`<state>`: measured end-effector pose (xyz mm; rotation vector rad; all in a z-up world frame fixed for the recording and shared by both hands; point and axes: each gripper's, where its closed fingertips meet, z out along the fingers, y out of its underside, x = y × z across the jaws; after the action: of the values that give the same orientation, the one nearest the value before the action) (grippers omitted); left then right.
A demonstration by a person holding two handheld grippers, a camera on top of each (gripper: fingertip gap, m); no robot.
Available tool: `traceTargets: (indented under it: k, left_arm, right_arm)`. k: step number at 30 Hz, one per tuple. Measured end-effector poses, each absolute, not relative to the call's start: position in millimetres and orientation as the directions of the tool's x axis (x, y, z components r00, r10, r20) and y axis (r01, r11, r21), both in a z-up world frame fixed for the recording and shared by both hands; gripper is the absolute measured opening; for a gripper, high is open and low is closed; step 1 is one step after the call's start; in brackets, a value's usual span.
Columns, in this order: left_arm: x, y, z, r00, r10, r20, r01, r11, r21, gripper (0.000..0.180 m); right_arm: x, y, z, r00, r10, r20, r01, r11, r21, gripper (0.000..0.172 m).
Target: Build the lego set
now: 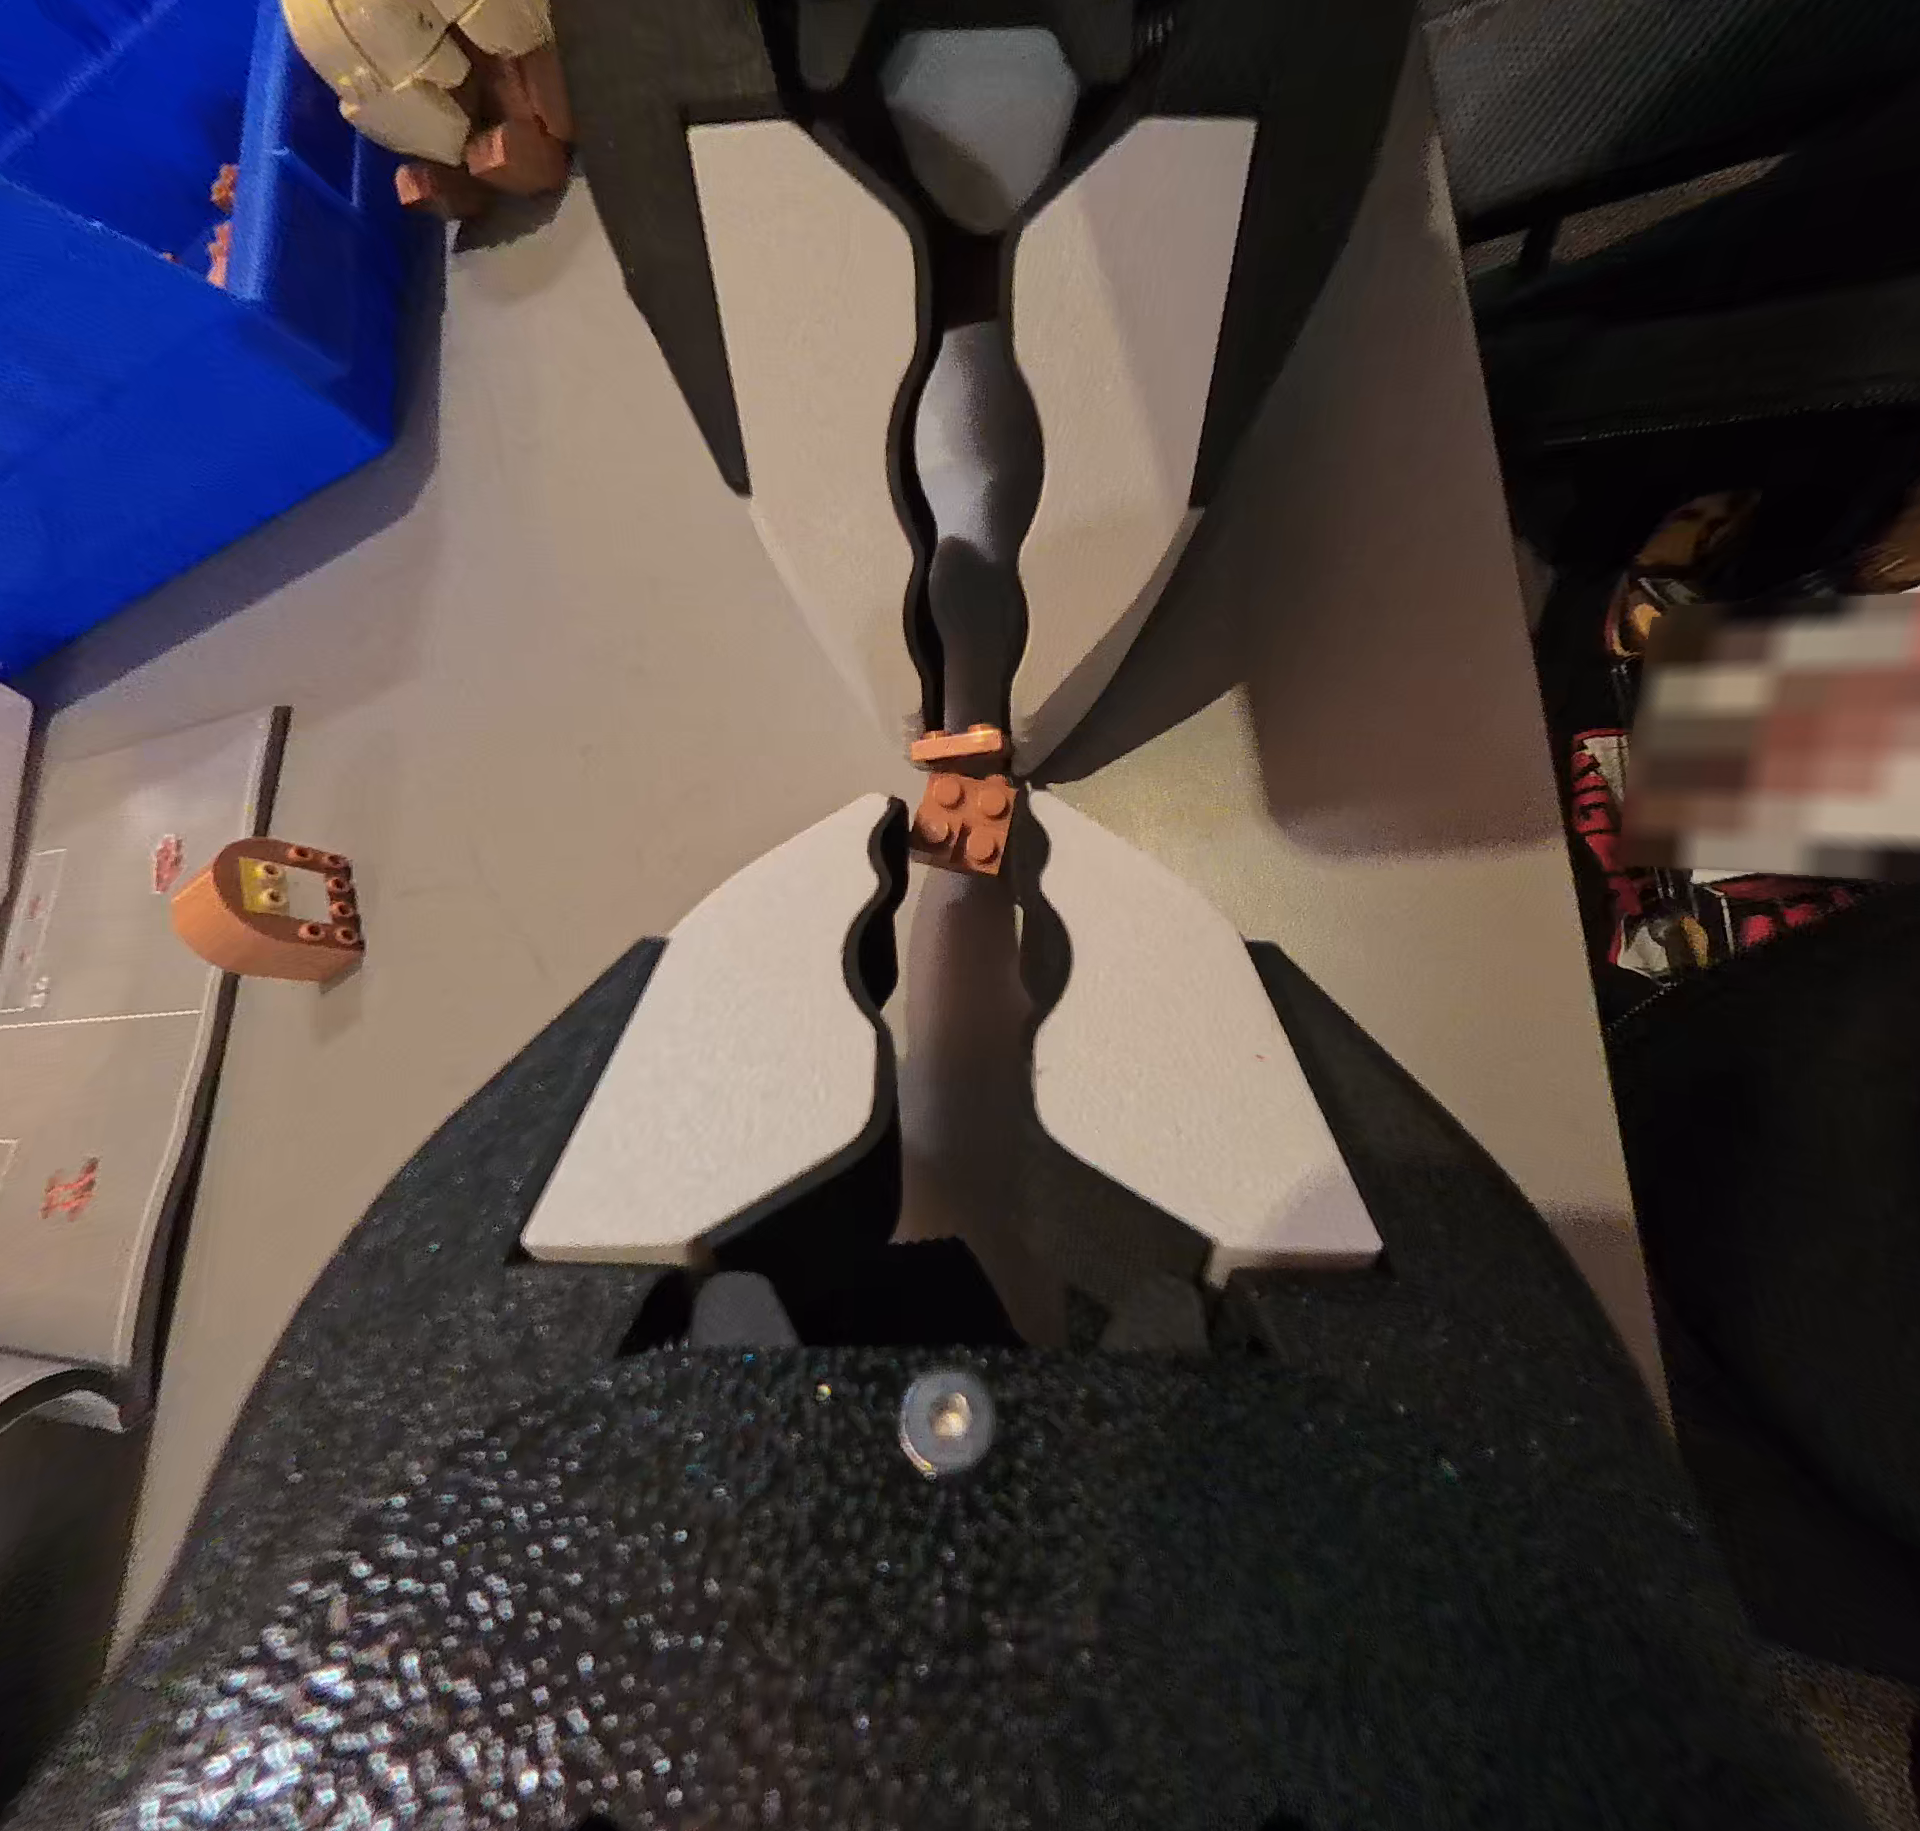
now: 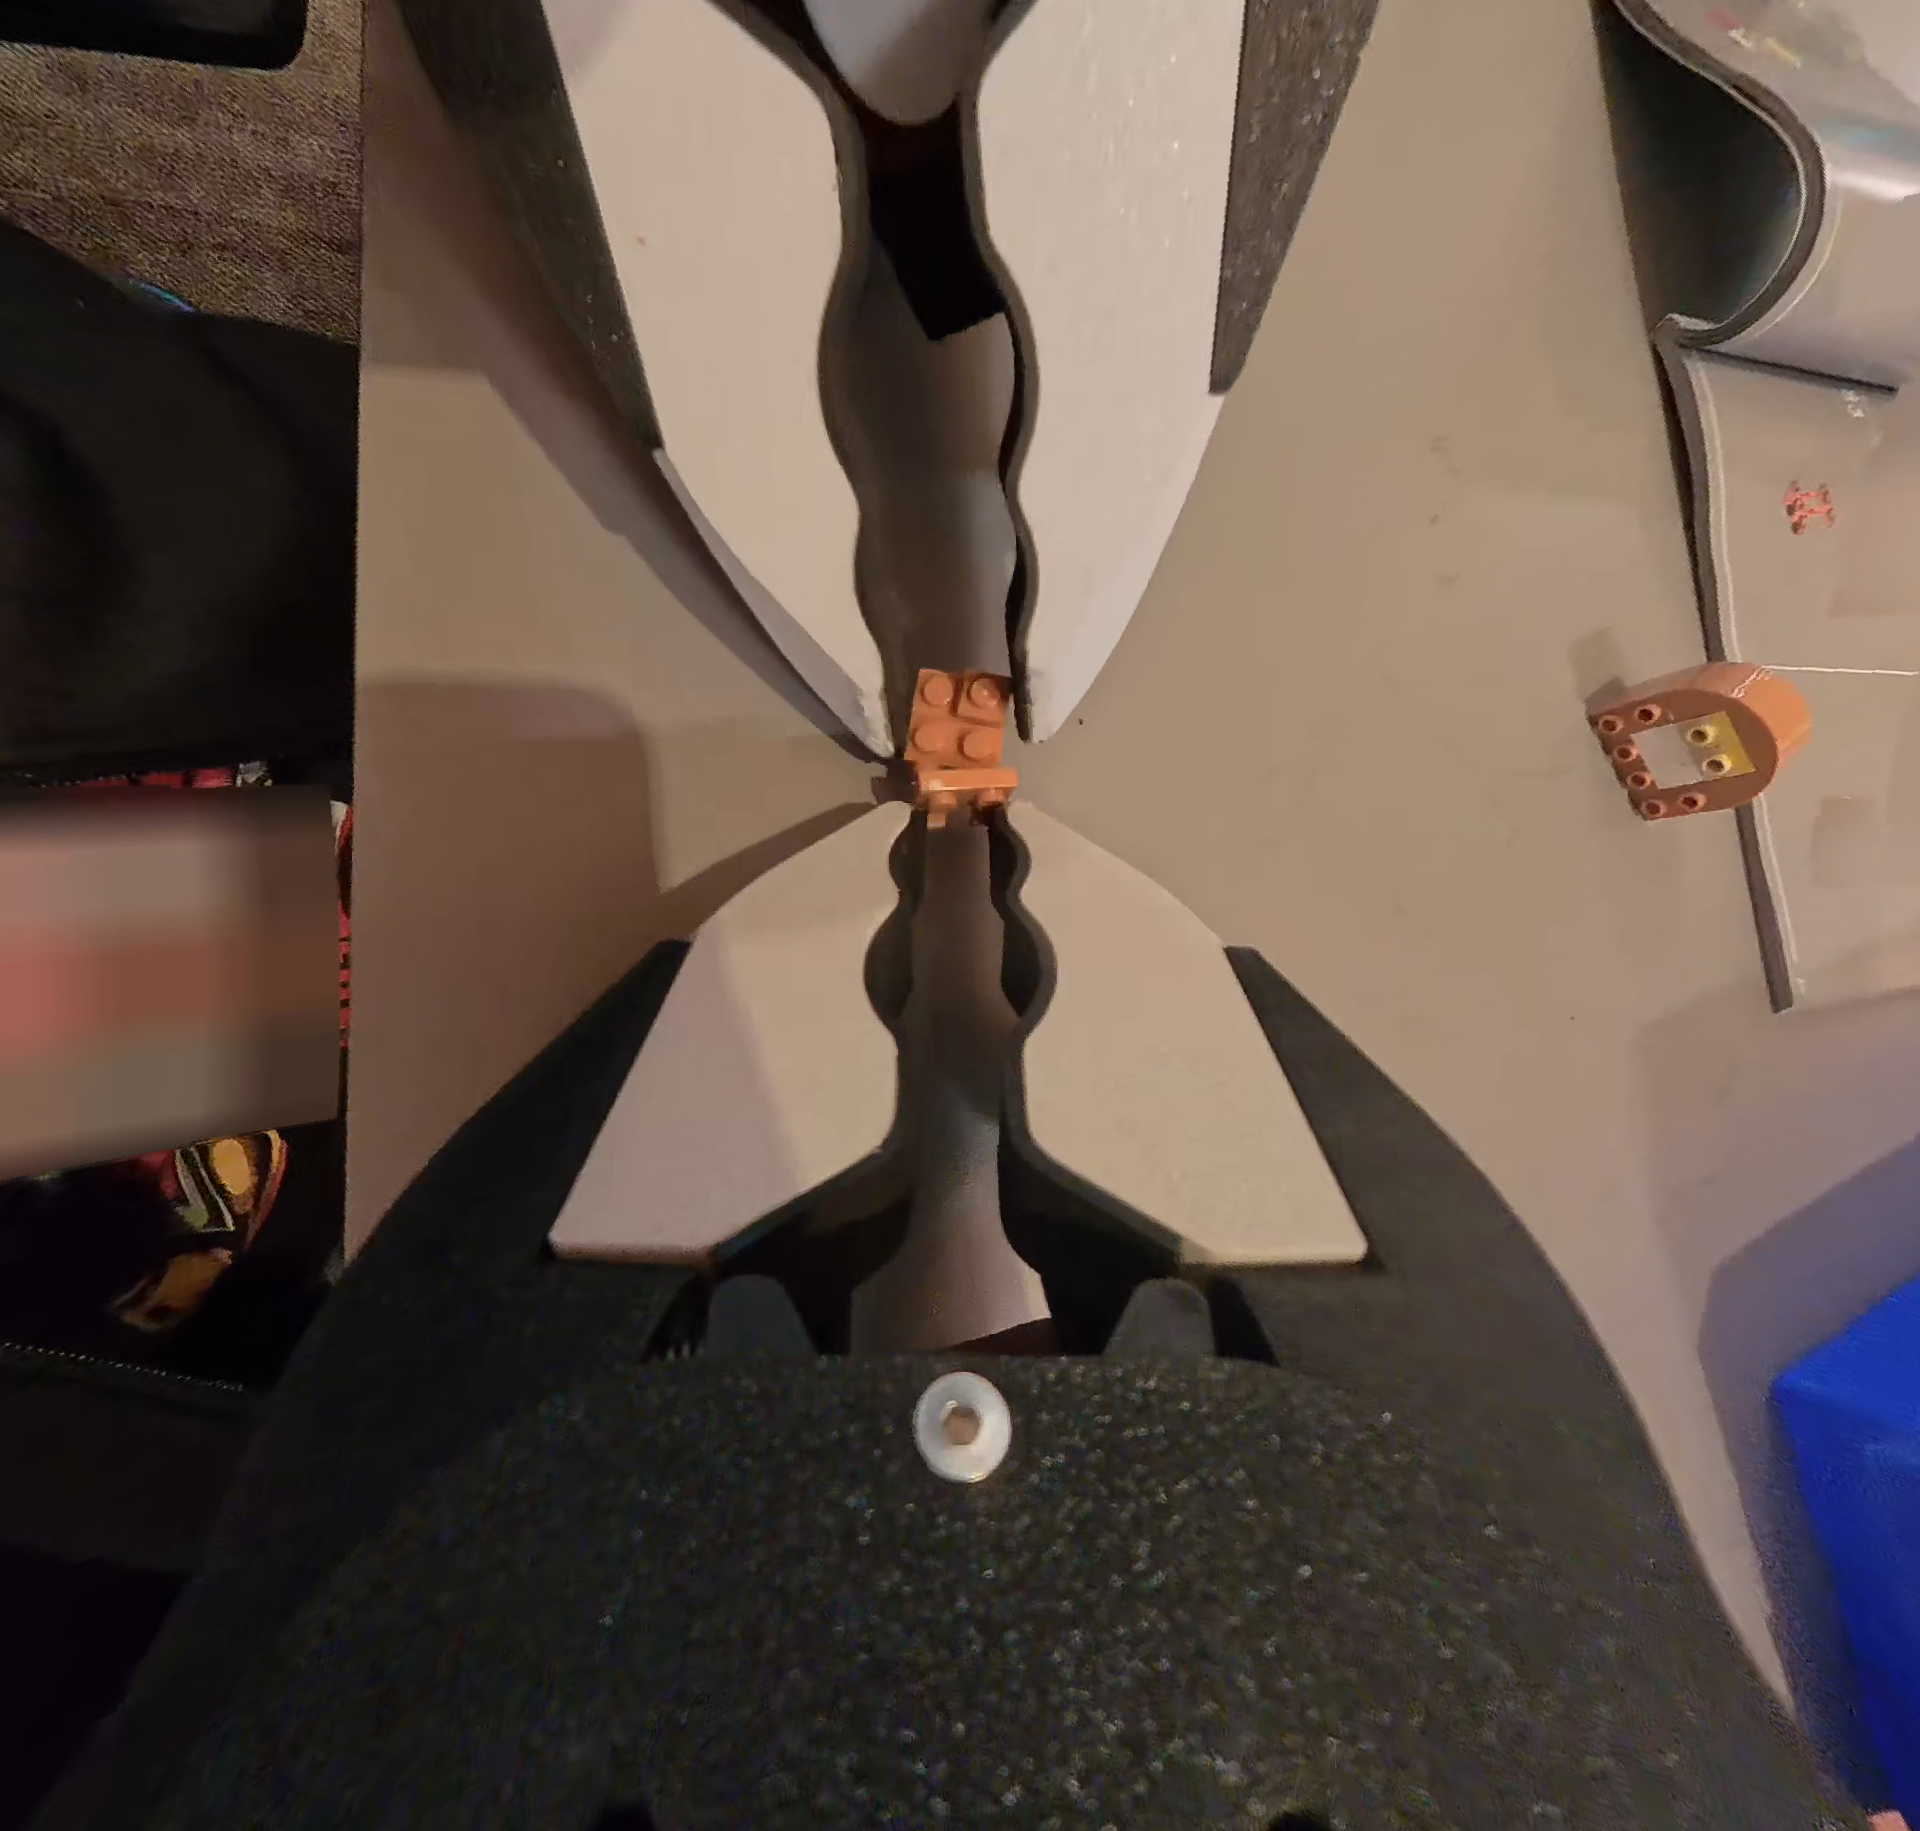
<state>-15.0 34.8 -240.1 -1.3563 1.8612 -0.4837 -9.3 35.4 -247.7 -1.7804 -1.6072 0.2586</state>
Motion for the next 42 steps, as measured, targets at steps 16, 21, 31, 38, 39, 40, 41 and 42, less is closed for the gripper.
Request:
traceTargets:
  k: [16,21,31,38,39,40,41,42]
  left_arm:
    - [-24.3,35.7,-236.1,-0.069,-0.923,-0.38,-0.709,0.313,-0.632,0.017]
    - [-26.4,36.3,-236.2,-0.062,-0.92,-0.387,-0.726,0.308,-0.615,0.017]
    - [-26.8,36.2,-239.9,-0.065,-0.925,-0.374,-0.737,0.297,-0.607,0.017]
    - [-26.9,37.0,-239.5,-0.061,-0.929,-0.366,-0.73,0.291,-0.618,0.017]
    - [-27.2,37.4,-239.5,-0.059,-0.929,-0.365,-0.729,0.29,-0.62,0.017]
    - [-27.4,37.7,-239.5,-0.057,-0.93,-0.364,-0.729,0.288,-0.621,0.017]
    - [-27.8,38.2,-239.5,-0.055,-0.93,-0.364,-0.729,0.287,-0.622,0.017]
    - [-28.0,38.5,-239.4,-0.053,-0.93,-0.364,-0.729,0.285,-0.622,0.017]
  right_arm:
    - [-18.4,41.8,-247.3,0.195,0.897,0.396,0.829,0.065,-0.556,0.011]
    - [-20.3,42.8,-247.2,0.196,0.89,0.413,0.825,0.078,-0.56,0.011]
    - [-23.2,41.3,-246.5,0.173,0.886,0.43,0.814,0.117,-0.569,0.013]
    - [-24.2,42.0,-245.6,0.155,0.88,0.449,0.813,0.145,-0.564,0.013]
    - [-24.6,42.1,-245.5,0.155,0.879,0.45,0.811,0.147,-0.566,0.013]
    - [-25.1,42.0,-245.3,0.153,0.879,0.451,0.81,0.15,-0.567,0.013]
    - [-25.7,41.6,-245.1,0.151,0.879,0.452,0.809,0.153,-0.568,0.013]
    - [-26.3,41.4,-245.0,0.15,0.879,0.454,0.808,0.156,-0.568,0.013]
